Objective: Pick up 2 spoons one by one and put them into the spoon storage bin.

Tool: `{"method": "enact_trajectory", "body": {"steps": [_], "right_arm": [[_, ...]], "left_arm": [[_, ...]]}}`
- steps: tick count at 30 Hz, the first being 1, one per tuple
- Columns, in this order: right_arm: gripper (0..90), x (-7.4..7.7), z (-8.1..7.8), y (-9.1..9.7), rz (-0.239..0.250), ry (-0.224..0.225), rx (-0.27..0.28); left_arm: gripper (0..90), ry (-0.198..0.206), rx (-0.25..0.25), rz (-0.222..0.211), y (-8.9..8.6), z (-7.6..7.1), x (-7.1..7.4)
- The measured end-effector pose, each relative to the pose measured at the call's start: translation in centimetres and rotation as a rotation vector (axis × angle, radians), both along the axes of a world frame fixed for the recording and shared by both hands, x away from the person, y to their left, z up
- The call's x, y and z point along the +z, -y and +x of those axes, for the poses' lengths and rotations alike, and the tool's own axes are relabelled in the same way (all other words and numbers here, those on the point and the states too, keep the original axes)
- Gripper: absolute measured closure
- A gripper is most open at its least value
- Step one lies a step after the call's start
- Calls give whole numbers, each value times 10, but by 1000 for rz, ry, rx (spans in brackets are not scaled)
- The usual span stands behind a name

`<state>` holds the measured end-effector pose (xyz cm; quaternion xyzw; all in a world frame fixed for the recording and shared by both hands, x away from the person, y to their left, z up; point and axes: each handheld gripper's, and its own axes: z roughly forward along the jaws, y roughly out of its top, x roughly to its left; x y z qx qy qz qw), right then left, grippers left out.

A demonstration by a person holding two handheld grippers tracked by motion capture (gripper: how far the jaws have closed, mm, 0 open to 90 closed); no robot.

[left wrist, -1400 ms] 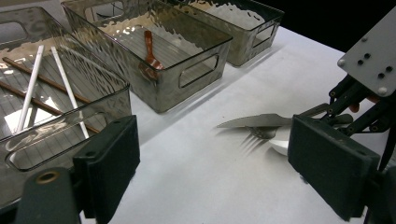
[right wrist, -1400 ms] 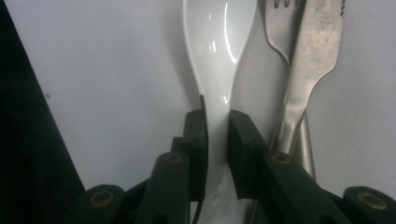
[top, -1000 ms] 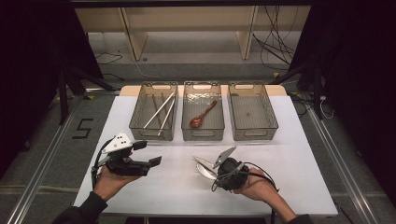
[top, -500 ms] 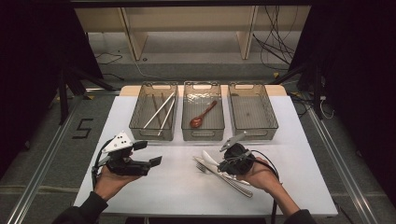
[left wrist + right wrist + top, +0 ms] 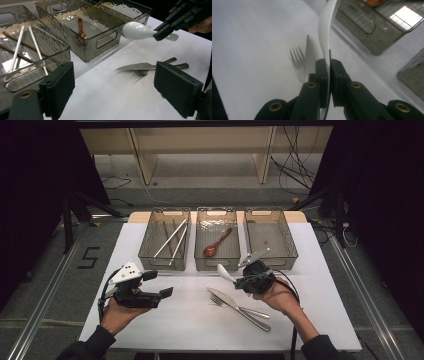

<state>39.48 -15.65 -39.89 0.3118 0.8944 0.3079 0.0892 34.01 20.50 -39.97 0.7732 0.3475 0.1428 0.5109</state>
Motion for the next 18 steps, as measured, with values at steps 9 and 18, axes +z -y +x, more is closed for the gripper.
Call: {"method": "enact_trajectory", "body": {"steps": [9,18], "right_arm": [[862,13,21,1,36,37,-61],[862,21,41,-2,56,57,-104]], "left_arm": [[165,-1,4,-14,-1,0,0],[165,4,15,-25,-5,-4,1]]}}
